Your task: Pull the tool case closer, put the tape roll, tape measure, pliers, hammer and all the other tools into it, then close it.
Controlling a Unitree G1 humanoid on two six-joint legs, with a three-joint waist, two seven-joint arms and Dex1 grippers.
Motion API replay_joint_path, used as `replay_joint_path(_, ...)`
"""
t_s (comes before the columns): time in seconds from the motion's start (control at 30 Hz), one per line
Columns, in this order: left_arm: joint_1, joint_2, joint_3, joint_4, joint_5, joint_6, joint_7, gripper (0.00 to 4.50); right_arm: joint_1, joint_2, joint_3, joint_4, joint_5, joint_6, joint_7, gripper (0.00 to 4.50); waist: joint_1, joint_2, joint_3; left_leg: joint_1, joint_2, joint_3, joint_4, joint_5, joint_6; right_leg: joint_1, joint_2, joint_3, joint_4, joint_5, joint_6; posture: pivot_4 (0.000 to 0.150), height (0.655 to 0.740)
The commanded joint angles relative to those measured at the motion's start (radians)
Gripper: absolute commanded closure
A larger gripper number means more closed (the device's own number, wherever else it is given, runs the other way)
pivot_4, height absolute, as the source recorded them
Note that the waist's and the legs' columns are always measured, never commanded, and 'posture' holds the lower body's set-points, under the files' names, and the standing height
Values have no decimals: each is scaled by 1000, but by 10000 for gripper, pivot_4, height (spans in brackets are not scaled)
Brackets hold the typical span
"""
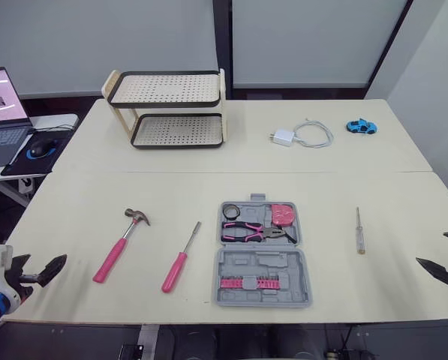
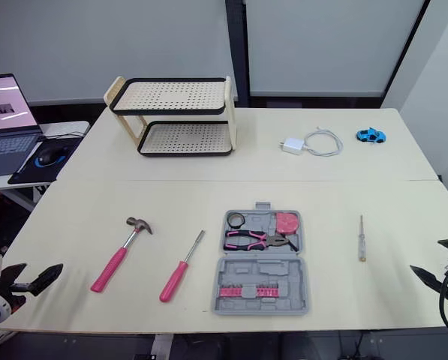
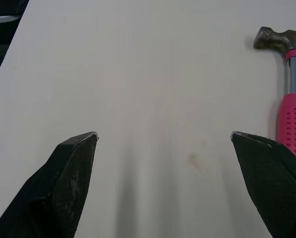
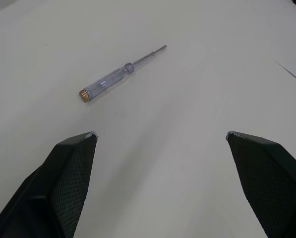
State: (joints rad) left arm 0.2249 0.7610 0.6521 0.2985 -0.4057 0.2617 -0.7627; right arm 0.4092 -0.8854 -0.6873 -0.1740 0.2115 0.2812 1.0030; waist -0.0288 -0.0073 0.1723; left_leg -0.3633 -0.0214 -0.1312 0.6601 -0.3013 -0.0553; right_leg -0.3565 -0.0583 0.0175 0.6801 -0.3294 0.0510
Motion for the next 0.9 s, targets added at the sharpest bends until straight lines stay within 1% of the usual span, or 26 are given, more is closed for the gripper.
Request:
replay_joint_path(0.03, 24, 2, 8, -114, -34, 4, -34, 0, -3, -18, -17, -11, 13, -10, 4, 237, 0, 0, 0, 0, 0, 0, 0, 0, 0, 0, 0, 0, 0, 0, 0, 1500, 7400)
replay_joint_path(0.2, 30, 3, -22, -257, -66, 38, -69, 0, 0, -24, -25, -31, 34, 10, 14, 237, 3, 0, 0, 0, 0, -1, 0, 0, 0, 1, 0, 0, 0, 0, 0, 1500, 7400)
replay_joint_path(0.4, 30, 25, -71, -396, -90, 53, -142, 0, 13, -45, -55, -48, 59, 38, 41, 237, 2, 0, 0, 0, 0, 1, 0, 0, 0, 1, 0, 0, 0, 0, 0, 1500, 7400)
replay_joint_path(0.53, 25, 58, -152, -512, -92, 42, -240, 0, 20, -60, -80, -92, 102, 100, 64, 237, 2, 0, 0, 0, 0, 1, 0, 0, 0, 1, 0, 0, 0, 0, 0, 1500, 7400)
replay_joint_path(0.6, 6, 67, -186, -551, -106, 55, -261, 0, 15, -66, -86, -122, 126, 143, 67, 237, 2, 0, 0, 0, 0, 1, 0, 0, 0, 1, 0, 0, -1, 0, 0, 1500, 7400)
replay_joint_path(0.73, -76, 100, -318, -644, -112, 49, -346, 0, -17, -78, -60, -216, 198, 282, 51, 237, 2, 0, 0, 0, 0, 3, 0, 0, 0, 2, 1, -1, -1, 0, 0, 1500, 7400)
replay_joint_path(0.83, -157, 115, -408, -694, -127, 79, -379, 0, -61, -73, -4, -271, 217, 377, -7, 237, 2, 0, 0, 0, -1, 3, 1, 0, 0, 2, 1, -1, -1, 0, 0, 1500, 7400)
replay_joint_path(0.9, -242, 113, -479, -706, -136, 113, -393, 0, -139, -55, 75, -291, 217, 471, -103, 237, 2, 0, 0, 0, -1, 3, 0, 0, 0, 2, 1, -1, -1, 0, 0, 1500, 7400)
